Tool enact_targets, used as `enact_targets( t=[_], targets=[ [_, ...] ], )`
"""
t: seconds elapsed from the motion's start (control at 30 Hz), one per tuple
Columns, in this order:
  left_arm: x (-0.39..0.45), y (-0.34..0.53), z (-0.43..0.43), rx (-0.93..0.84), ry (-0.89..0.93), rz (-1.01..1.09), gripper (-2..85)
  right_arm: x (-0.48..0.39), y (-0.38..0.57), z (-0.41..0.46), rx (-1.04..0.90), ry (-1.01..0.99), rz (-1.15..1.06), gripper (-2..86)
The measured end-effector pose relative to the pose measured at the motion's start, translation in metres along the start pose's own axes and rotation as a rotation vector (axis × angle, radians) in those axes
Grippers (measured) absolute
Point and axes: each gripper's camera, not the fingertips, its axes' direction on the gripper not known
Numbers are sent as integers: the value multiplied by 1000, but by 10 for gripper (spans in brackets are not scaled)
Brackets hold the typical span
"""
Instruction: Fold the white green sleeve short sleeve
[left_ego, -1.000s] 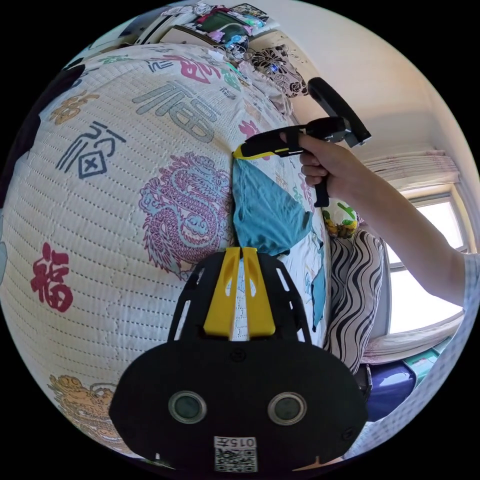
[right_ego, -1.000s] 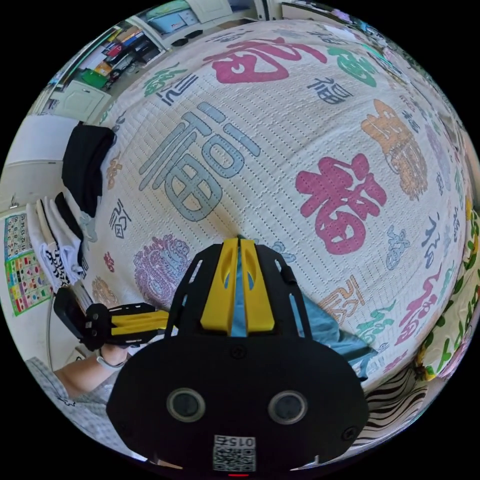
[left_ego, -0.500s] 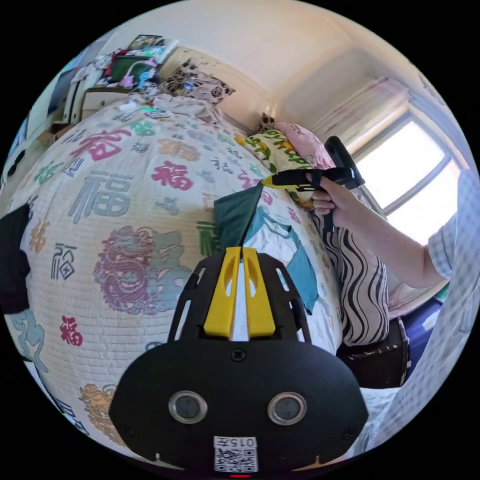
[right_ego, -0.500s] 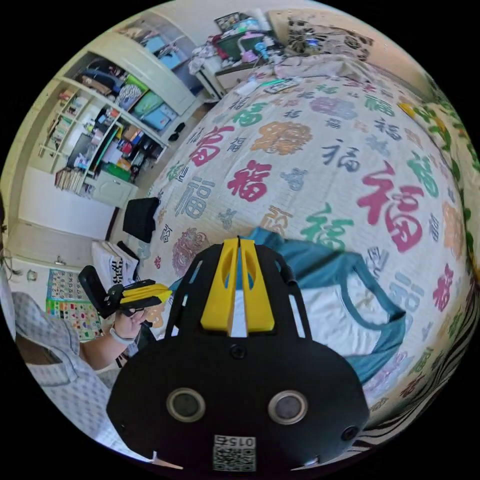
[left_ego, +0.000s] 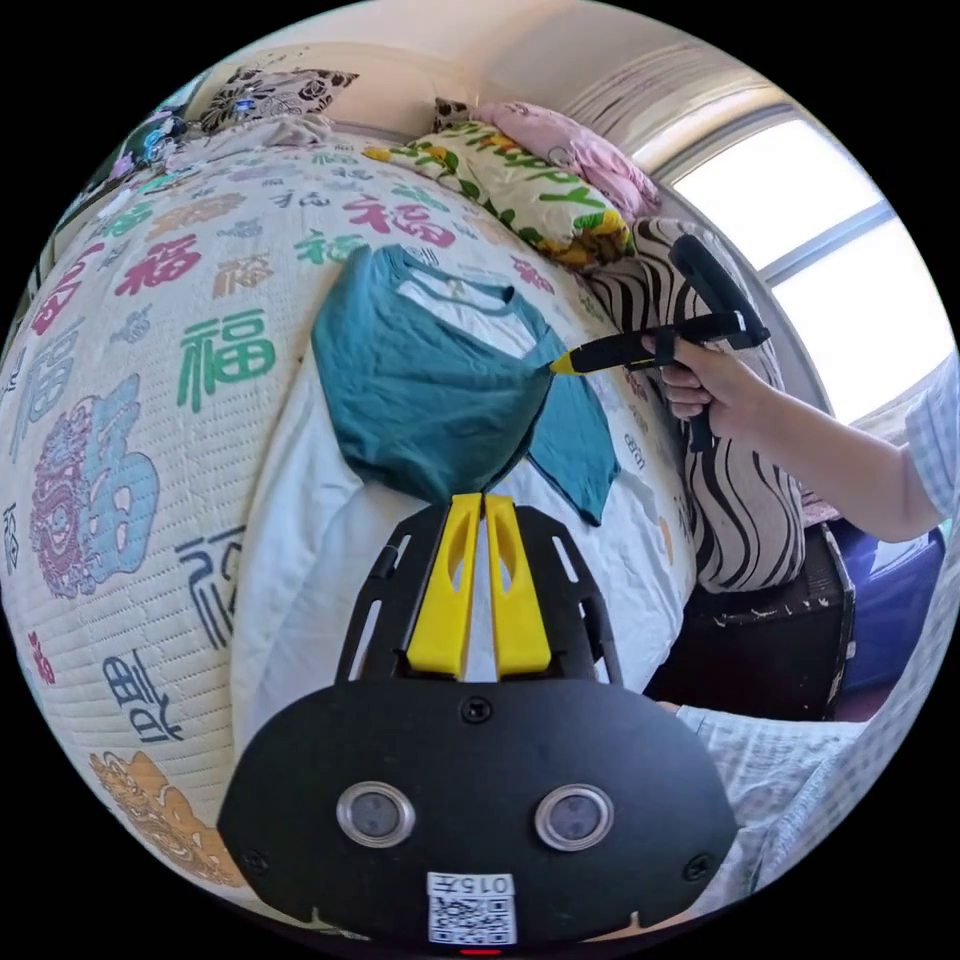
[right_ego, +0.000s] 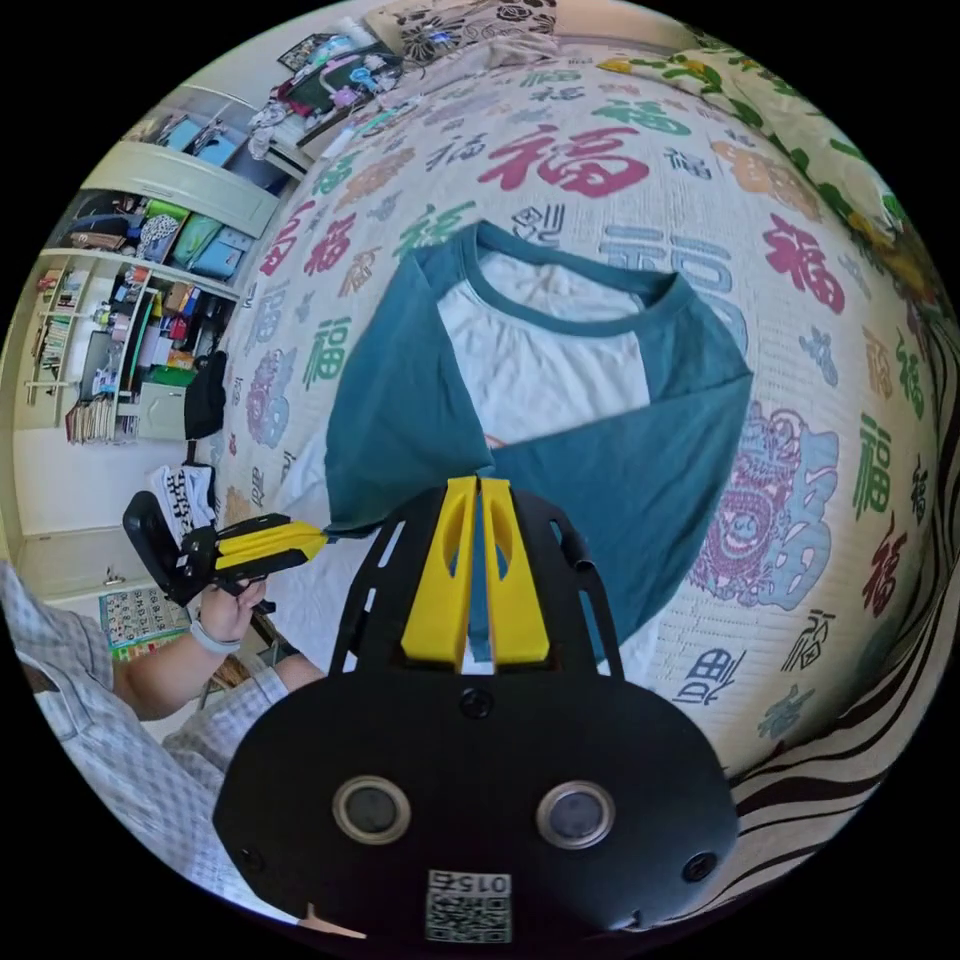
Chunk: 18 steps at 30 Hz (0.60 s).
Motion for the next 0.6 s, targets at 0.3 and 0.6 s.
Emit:
enact_targets(
  t=[0.3,0.6],
  targets=[
    [3,-35,-6,-6,2,26,-6,26,-19,-30,-6,55,-125,35],
    [-57,-84,17,105,-144,-149,-7,-66,-141,0,-34,13,-477,2]
  ],
)
